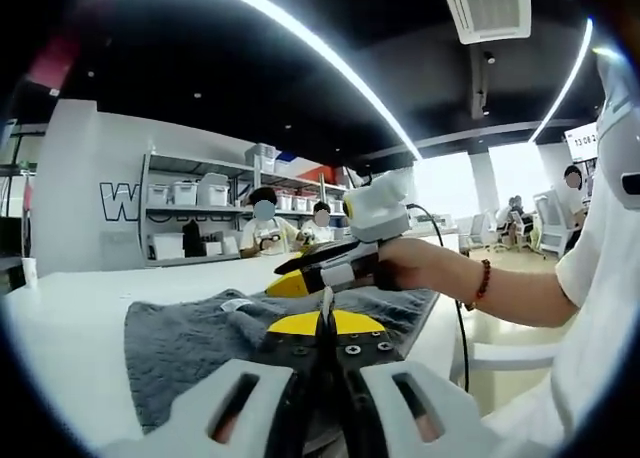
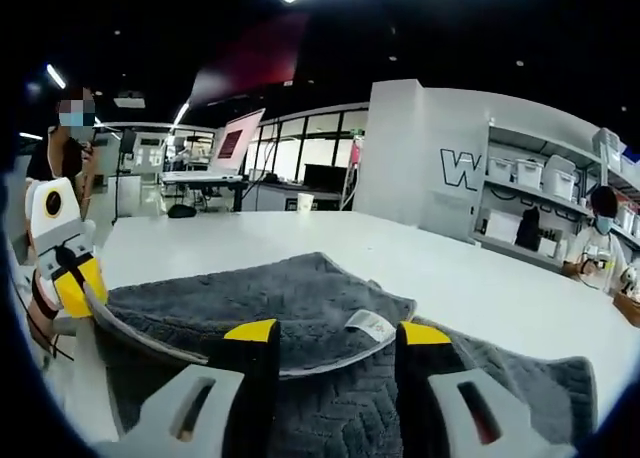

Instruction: Open the folded towel by lifting each exposed corner and separating the folded layers until the towel lies flat within the target outline without major curled edges

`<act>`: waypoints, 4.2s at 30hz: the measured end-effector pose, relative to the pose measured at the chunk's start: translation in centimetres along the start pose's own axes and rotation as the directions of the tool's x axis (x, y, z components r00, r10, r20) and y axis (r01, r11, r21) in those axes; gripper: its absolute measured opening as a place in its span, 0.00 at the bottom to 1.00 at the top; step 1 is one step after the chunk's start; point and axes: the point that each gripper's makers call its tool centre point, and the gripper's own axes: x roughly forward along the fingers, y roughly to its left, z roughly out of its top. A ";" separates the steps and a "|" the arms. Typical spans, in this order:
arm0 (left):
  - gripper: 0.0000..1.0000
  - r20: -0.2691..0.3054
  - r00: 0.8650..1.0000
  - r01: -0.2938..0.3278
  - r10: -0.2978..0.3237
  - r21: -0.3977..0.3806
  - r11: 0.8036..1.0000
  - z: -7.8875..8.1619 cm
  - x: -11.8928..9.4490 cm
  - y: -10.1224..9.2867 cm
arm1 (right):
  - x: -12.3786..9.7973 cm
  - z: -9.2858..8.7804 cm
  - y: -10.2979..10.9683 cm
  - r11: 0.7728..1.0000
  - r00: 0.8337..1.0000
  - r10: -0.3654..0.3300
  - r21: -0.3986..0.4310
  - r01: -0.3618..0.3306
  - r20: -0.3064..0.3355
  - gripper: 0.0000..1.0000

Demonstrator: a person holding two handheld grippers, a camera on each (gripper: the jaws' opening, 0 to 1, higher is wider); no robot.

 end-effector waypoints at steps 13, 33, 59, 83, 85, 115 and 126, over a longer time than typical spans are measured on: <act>0.01 -0.009 1.000 -0.003 0.003 0.002 1.000 -0.2 -0.1 0.1 | 1.1 0.3 -0.5 0.999 1.000 -0.016 0.044 0.016 0.009 0.43; 0.01 -0.010 1.000 -0.003 0.003 -0.007 1.000 -0.3 -0.4 0.2 | 2.8 -0.8 -2.6 0.994 0.995 -0.078 0.068 0.083 -0.063 0.40; 0.01 -0.003 1.000 0.005 -0.005 -0.020 1.000 -0.4 -0.6 0.1 | 4.7 -2.4 -3.2 0.988 0.990 -0.077 0.124 0.092 -0.118 0.38; 0.01 -0.004 1.000 0.005 -0.005 -0.021 1.000 -0.4 -0.6 0.3 | 6.1 -2.1 -3.4 0.983 0.988 -0.087 0.150 0.106 -0.128 0.35; 0.01 -0.006 1.000 0.002 -0.002 -0.018 1.000 -0.5 -0.7 0.4 | 6.3 -2.3 -3.4 0.982 0.987 -0.081 0.156 0.102 -0.136 0.35; 0.01 -0.012 1.000 -0.020 0.019 -0.016 1.000 -0.6 -1.4 1.2 | 7.4 -3.2 -4.3 0.973 0.981 -0.098 0.191 0.130 -0.168 0.29; 0.01 -0.013 1.000 -0.018 0.018 -0.018 1.000 -0.6 -1.4 1.3 | 8.3 -3.6 -5.2 0.965 0.980 -0.102 0.222 0.139 -0.170 0.28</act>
